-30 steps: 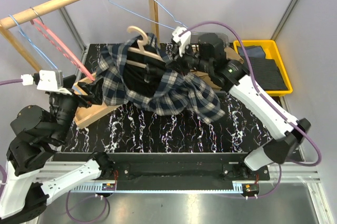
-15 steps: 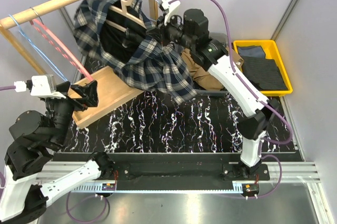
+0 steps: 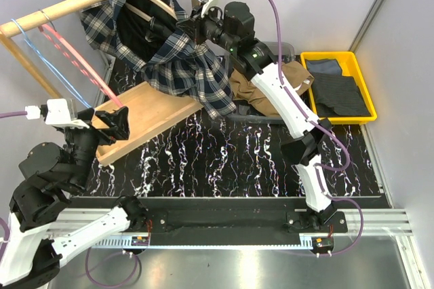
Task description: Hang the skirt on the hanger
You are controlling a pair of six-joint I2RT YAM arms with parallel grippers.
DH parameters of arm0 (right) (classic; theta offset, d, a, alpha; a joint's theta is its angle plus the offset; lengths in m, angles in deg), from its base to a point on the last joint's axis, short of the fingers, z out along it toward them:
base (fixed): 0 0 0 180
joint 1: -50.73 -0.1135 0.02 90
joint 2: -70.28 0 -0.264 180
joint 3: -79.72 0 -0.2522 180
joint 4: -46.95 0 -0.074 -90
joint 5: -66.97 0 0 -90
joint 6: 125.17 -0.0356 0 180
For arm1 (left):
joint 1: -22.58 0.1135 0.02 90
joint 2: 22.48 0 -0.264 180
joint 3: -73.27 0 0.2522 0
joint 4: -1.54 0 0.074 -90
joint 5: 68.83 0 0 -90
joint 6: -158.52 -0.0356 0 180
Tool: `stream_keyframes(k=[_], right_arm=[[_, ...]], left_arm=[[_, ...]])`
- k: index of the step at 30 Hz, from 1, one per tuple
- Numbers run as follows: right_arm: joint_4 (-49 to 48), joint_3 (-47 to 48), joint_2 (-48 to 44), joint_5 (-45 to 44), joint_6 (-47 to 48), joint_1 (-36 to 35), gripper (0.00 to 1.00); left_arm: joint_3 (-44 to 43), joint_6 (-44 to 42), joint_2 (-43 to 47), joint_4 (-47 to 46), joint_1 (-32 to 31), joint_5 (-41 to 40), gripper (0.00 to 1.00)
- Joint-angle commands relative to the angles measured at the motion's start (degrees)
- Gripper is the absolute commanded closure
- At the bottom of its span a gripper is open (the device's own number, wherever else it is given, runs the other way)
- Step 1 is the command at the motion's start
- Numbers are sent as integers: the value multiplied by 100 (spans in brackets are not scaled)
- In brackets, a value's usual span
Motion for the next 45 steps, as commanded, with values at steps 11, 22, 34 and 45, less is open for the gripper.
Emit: stream_keyframes(k=[11, 22, 34, 45], right_arm=[[-557, 721, 419, 82, -72, -411, 100], [-600, 748, 533, -128, 68, -999, 100], [-724, 722, 621, -743, 604, -1984, 100], [-601, 433, 384, -1543, 912, -2301, 32]], left_arm=[[89, 114, 66, -120, -13, -120, 1], [107, 149, 198, -120, -13, -112, 1], [168, 114, 365, -120, -13, -156, 1], [239, 87, 497, -120, -13, -50, 1]])
